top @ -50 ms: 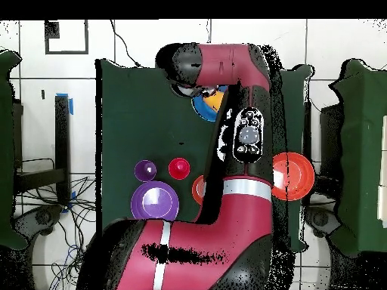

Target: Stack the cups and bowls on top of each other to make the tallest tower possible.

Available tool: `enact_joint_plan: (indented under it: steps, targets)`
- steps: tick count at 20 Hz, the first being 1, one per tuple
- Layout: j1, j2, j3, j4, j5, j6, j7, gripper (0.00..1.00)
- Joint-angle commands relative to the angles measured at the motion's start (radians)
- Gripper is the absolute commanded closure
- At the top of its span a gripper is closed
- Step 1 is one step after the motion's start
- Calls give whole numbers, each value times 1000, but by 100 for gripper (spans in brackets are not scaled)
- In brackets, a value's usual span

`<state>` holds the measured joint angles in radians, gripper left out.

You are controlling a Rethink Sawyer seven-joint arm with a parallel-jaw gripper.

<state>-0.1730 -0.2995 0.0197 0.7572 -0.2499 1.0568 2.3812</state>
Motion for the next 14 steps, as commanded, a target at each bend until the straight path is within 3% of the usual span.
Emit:
enact_joint_plan:
  steps: [1,14]
  targets:
    - [7,22,61,29,-24,100,-184,0]
    - [9,20,56,26,-26,110,-175,0]
